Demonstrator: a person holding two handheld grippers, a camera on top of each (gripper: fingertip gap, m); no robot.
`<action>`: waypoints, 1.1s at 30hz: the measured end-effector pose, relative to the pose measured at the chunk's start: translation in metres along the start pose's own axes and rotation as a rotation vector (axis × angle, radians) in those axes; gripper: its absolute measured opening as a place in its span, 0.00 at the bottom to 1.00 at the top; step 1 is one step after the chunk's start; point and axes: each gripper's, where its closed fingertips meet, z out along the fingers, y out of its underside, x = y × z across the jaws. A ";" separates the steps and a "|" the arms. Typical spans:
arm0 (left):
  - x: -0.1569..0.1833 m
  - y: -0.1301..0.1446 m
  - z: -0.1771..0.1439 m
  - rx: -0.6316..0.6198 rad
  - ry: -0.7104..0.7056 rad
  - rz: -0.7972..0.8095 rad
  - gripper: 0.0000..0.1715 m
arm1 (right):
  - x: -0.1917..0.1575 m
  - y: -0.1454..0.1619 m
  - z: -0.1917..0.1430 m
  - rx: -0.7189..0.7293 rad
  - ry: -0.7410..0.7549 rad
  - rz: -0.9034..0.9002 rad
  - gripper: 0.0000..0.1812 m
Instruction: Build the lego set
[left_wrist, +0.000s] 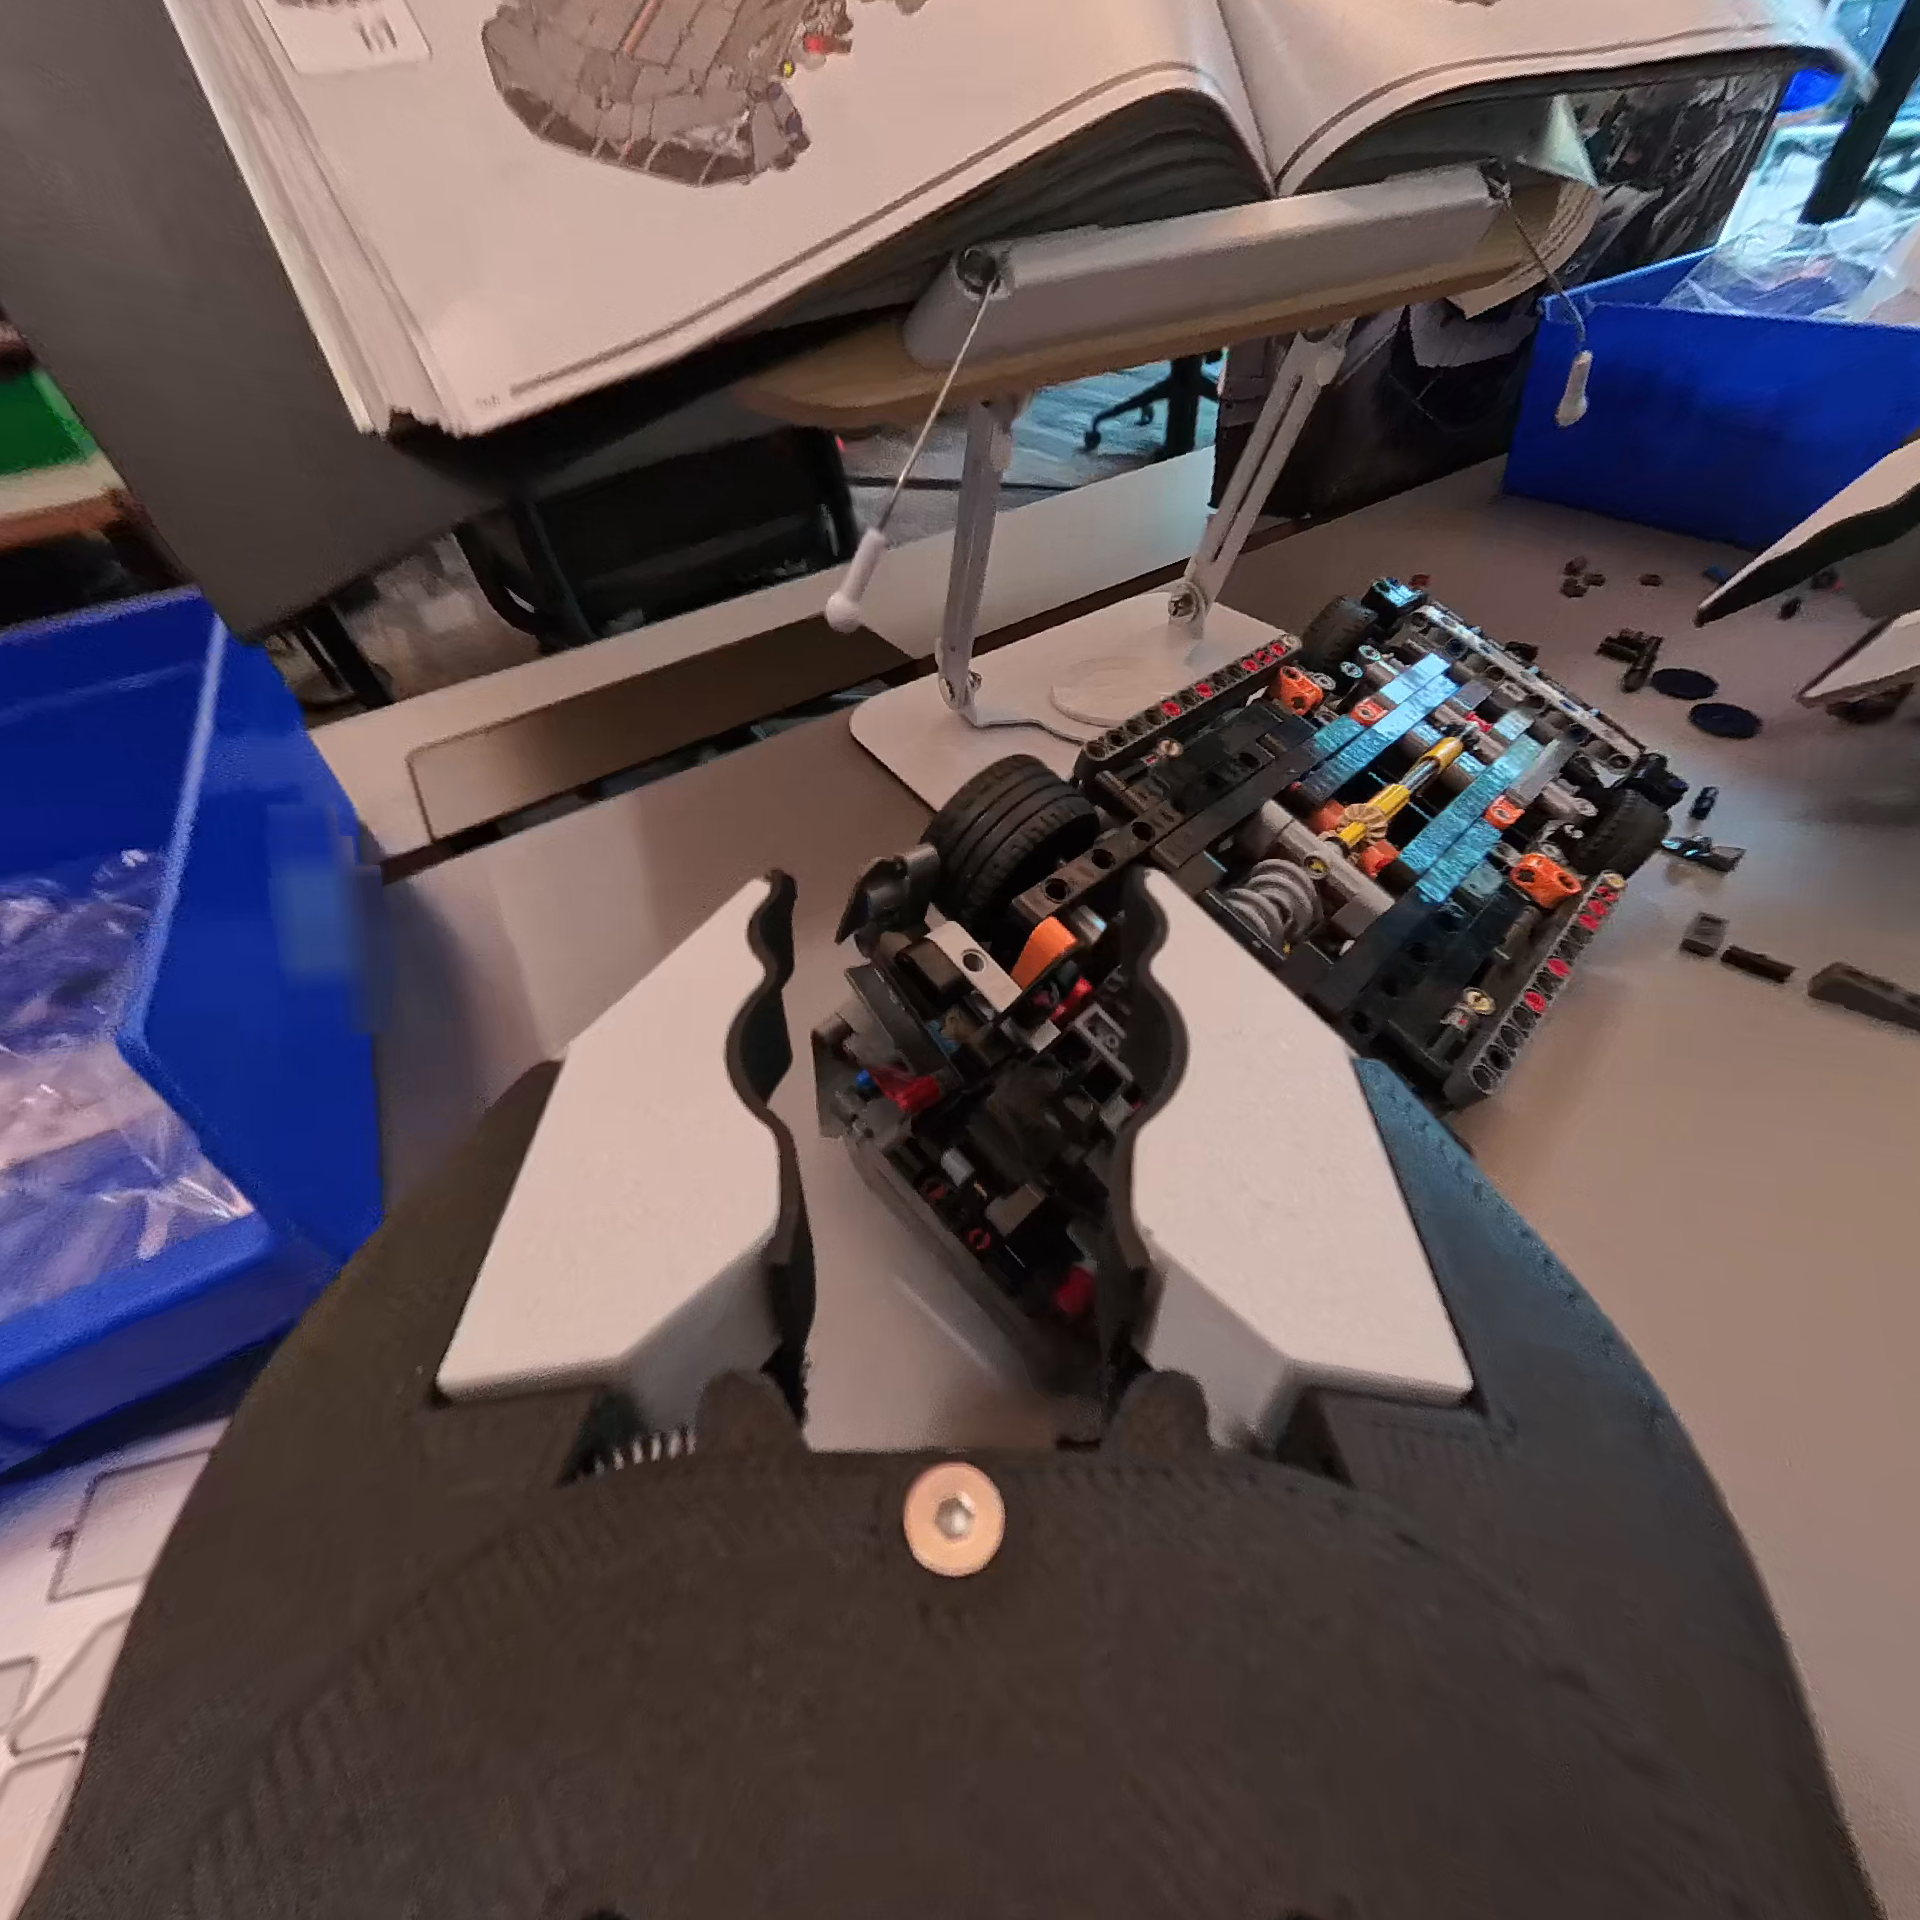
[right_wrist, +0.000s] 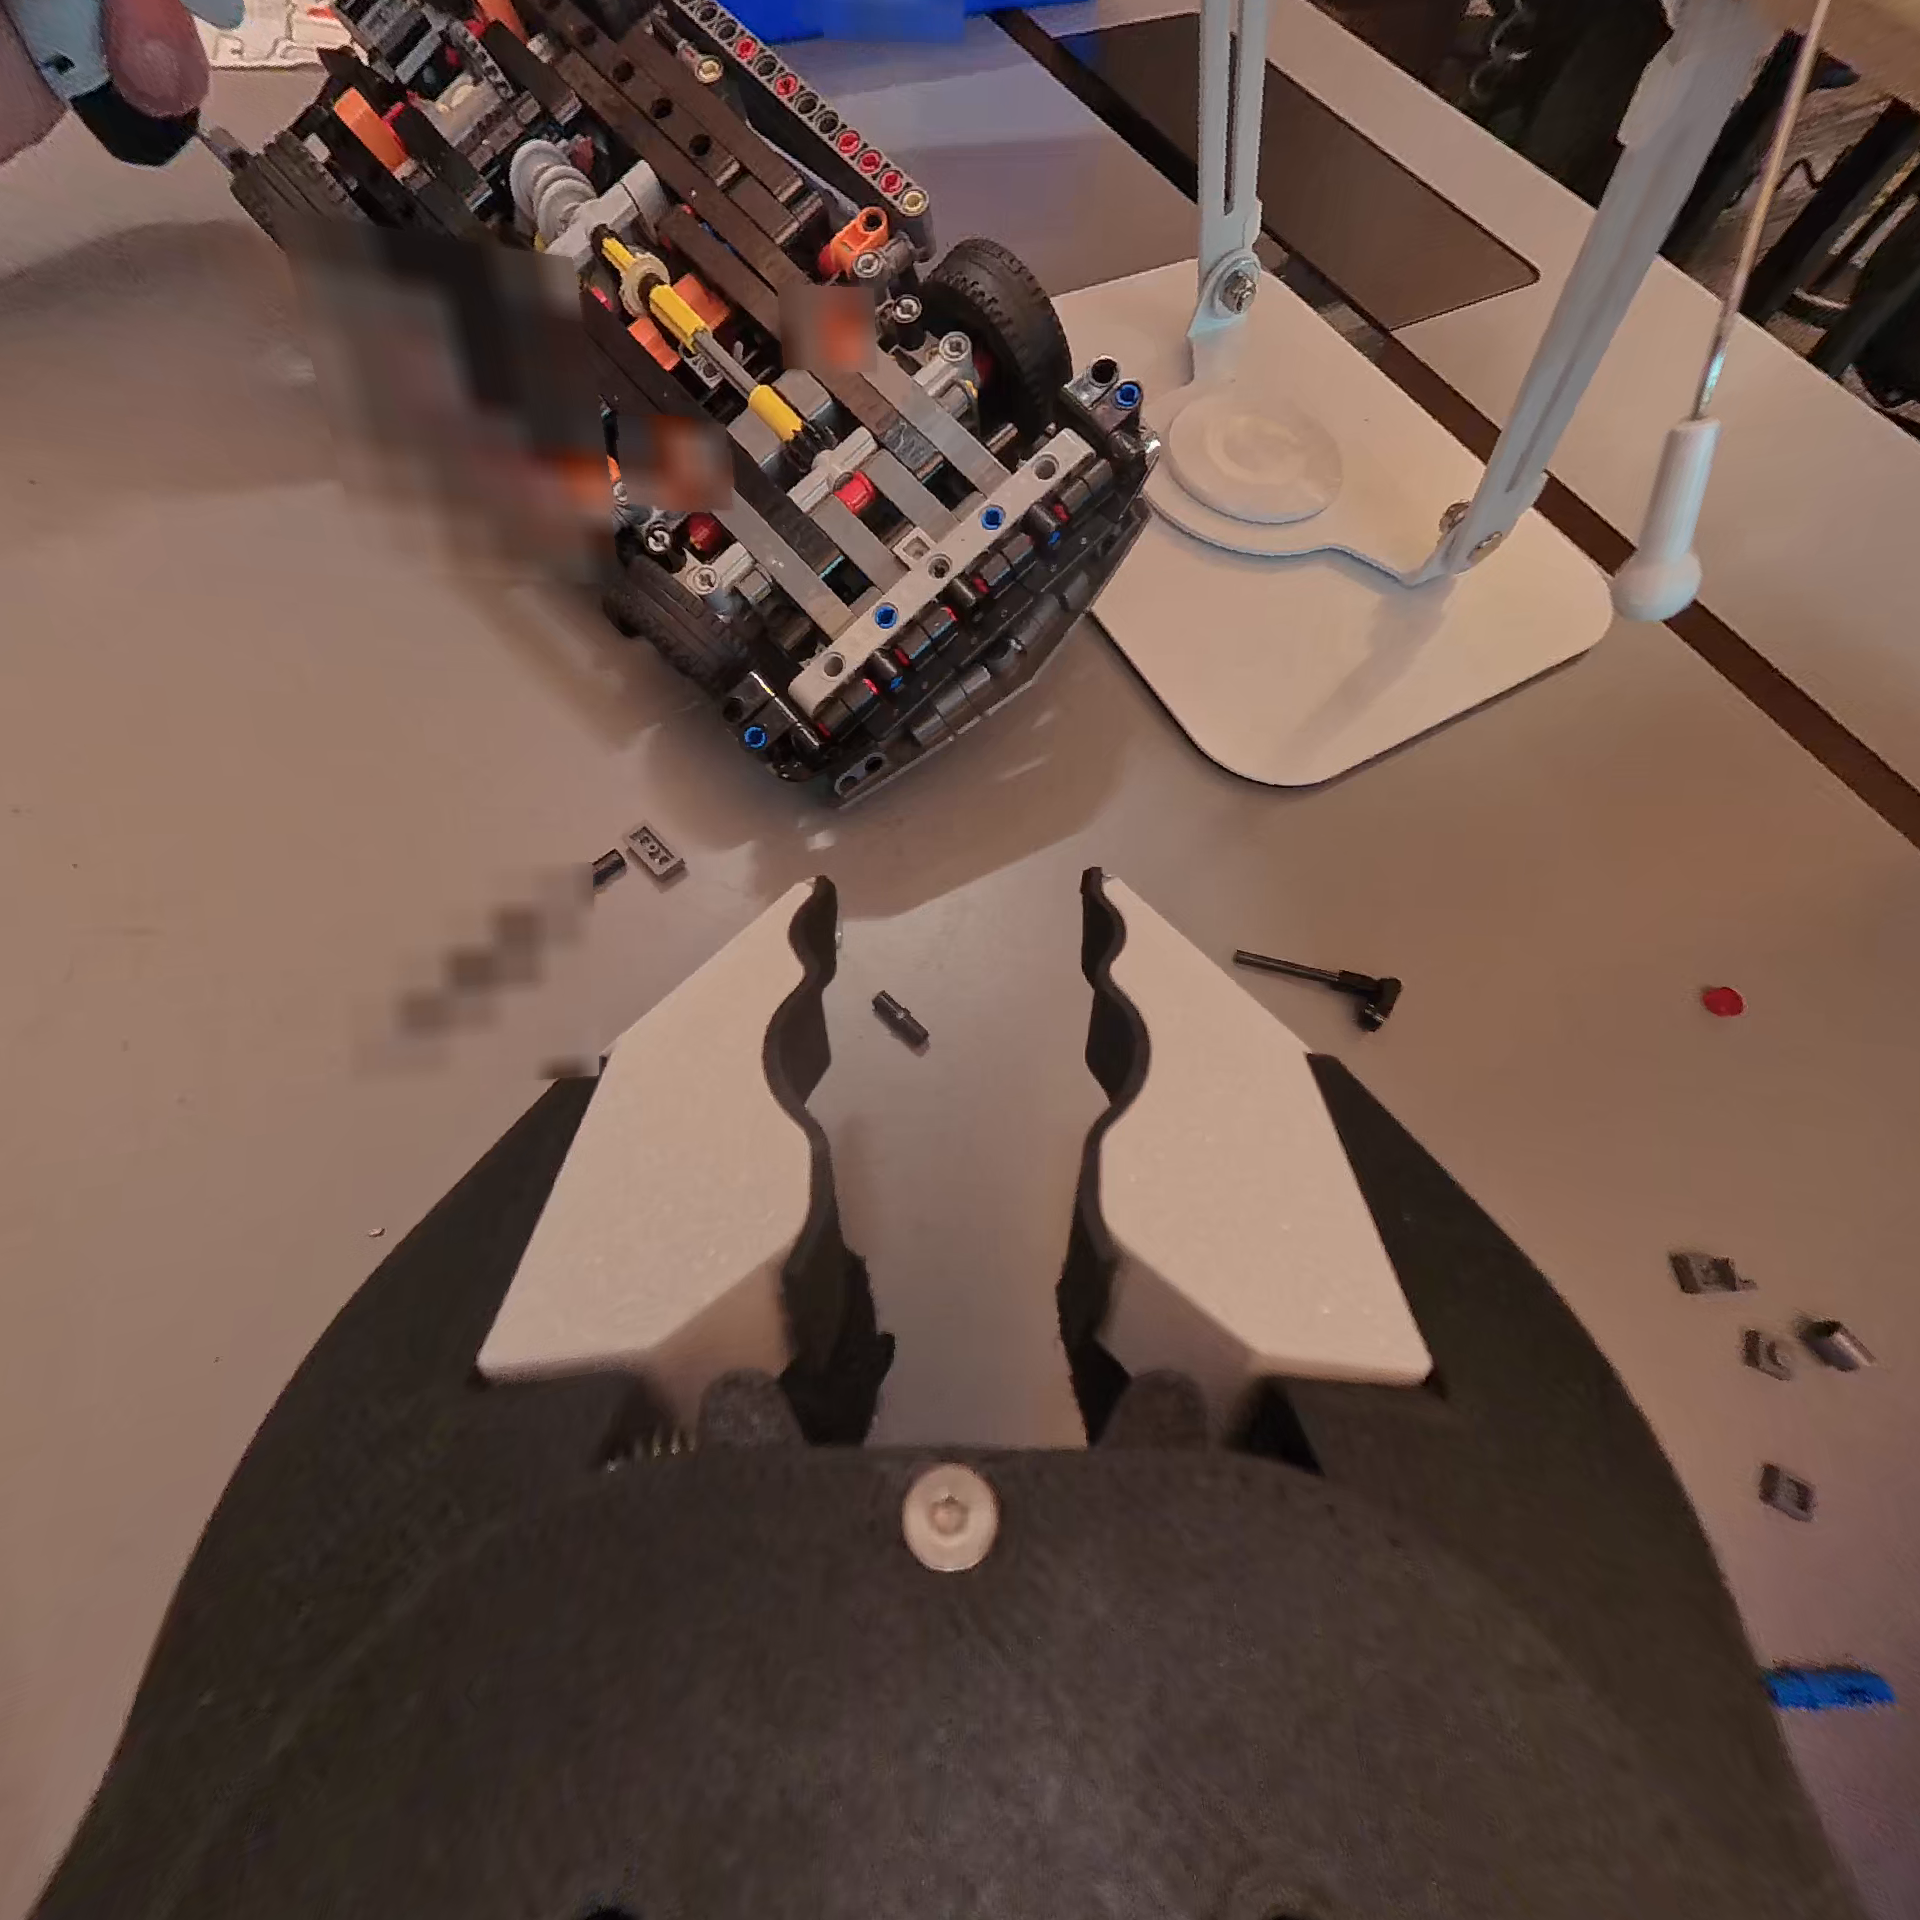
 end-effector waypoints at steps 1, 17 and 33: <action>-0.002 0.001 -0.001 -0.011 0.007 -0.030 0.37 | -0.001 0.000 0.001 0.000 -0.004 0.000 0.26; 0.016 0.047 0.010 -0.222 0.227 -0.339 0.42 | -0.003 -0.031 0.048 -0.106 -0.162 0.328 0.32; 0.014 0.052 0.011 -0.220 0.279 -0.481 0.38 | -0.014 -0.038 0.078 -0.099 -0.384 0.444 0.29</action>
